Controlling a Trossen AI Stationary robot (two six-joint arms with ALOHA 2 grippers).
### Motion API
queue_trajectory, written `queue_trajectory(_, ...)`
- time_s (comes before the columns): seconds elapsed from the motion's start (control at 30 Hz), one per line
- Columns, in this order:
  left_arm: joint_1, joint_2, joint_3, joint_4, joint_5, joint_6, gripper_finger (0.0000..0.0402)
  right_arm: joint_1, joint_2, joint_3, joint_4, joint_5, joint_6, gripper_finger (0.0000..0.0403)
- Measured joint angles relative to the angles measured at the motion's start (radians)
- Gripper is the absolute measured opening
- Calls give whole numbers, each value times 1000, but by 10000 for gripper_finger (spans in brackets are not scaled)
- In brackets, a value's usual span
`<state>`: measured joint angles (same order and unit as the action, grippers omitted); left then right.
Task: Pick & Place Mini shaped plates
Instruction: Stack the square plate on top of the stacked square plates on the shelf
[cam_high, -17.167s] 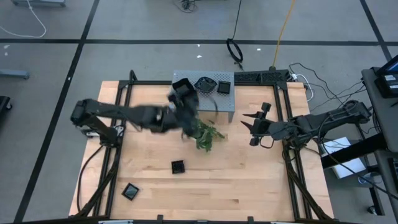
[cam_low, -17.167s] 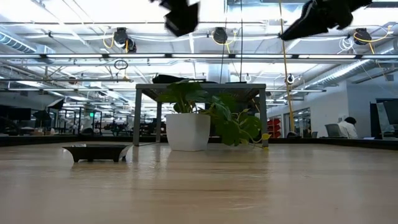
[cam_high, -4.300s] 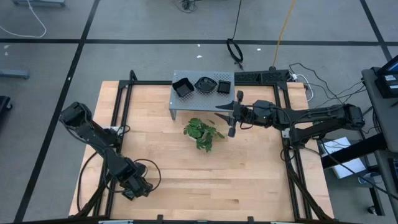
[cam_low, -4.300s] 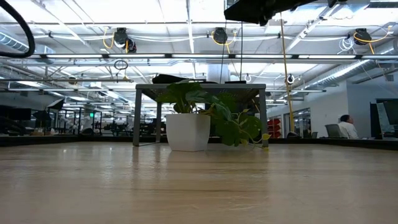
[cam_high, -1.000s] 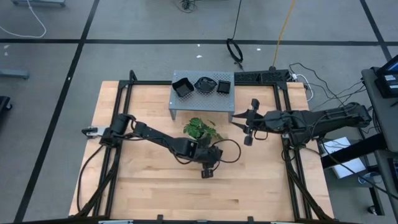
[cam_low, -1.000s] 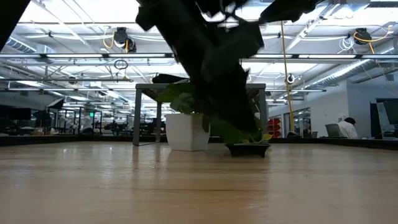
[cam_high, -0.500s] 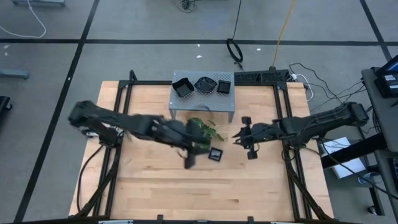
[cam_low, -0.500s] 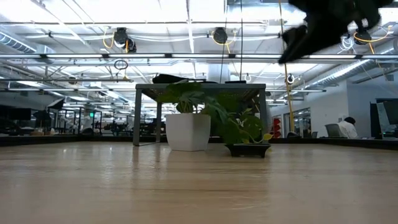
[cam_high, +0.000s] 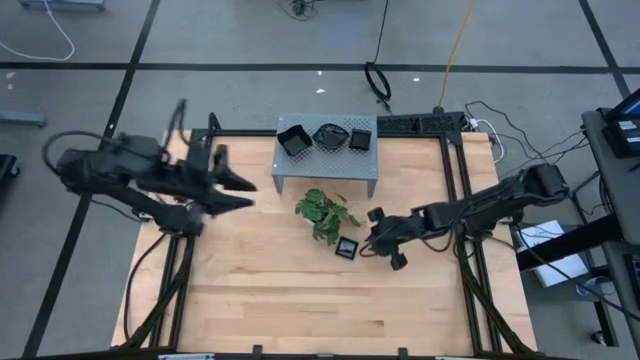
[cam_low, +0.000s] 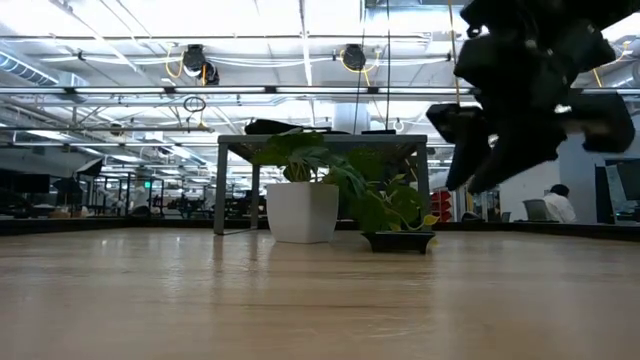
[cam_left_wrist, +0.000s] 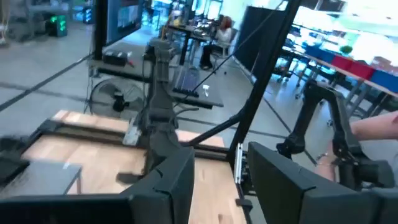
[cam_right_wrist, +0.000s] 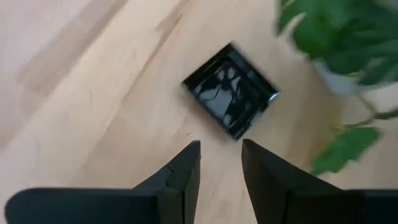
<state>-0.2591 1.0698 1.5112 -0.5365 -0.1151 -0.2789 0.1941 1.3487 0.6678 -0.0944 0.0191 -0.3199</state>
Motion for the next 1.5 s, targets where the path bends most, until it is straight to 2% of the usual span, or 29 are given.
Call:
queue_trajectory(0.17, -32, -112, -2, -137, -144, -66, 152, 26, 75, 0, 16, 5, -161, 105)
queue_trajectory(0.27, -60, -179, -31, -152, -199, -59, 152, 41, 113, 9, 18, 11, -242, 105)
queue_trajectory(0.37, -84, -248, -95, -150, -236, -52, 152, 50, 155, 22, 62, 40, -274, 105)
queue_trajectory(0.5, -104, -349, -241, -128, -285, -93, 152, 50, 198, 22, 192, 64, -276, 105)
queue_trajectory(0.6, -113, -431, -379, -10, -295, -92, 152, 50, 213, 23, 234, 66, -273, 105)
queue_trajectory(0.73, -125, -547, -567, 217, -274, -5, 152, 49, 222, 22, 232, 61, -279, 105)
queue_trajectory(0.9, -136, -682, -796, 507, -208, 131, 152, 49, 238, 22, 245, 63, -308, 105)
queue_trajectory(1.13, -136, -810, -1067, 830, -127, 226, 152, 48, 281, 22, 248, 63, -358, 105)
queue_trajectory(1.27, -136, -844, -1169, 915, -112, 212, 152, 48, 315, 24, 284, 67, -393, 105)
queue_trajectory(1.5, -136, -849, -1246, 919, -112, 192, 152, 50, 332, 23, 335, 110, -401, 104)
